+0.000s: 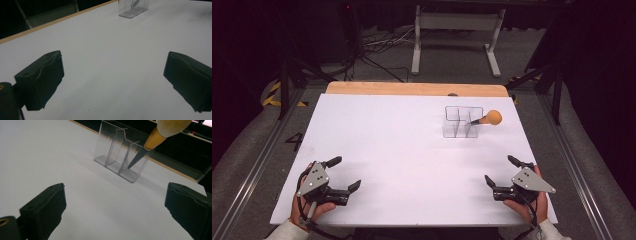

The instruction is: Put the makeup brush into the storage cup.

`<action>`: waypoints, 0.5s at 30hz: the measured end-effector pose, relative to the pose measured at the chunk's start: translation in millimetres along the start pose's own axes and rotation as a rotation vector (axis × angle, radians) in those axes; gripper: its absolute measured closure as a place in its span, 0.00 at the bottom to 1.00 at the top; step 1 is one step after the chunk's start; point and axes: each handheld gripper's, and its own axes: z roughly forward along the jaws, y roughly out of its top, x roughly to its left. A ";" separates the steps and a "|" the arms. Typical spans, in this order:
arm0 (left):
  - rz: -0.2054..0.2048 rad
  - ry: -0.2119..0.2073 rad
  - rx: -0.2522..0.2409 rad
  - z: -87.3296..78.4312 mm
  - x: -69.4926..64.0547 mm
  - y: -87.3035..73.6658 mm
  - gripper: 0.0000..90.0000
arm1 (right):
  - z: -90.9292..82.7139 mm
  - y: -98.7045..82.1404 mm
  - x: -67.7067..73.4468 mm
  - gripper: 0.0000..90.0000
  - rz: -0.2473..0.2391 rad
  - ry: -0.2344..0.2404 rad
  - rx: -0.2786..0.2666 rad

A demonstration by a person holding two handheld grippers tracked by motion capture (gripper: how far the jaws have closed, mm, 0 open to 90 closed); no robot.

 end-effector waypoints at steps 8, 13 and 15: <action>-0.001 -0.003 -0.003 -3.8 0.9 -1.8 0.04 | 1.4 3.4 4.8 0.05 -0.006 0.005 -0.009; -0.006 -0.002 0.000 -3.4 1.3 -2.5 0.04 | 3.2 4.2 5.9 0.05 -0.018 0.007 -0.010; -0.003 -0.003 0.006 -2.4 0.6 -2.3 0.04 | 4.1 3.3 5.2 0.05 -0.014 0.007 -0.005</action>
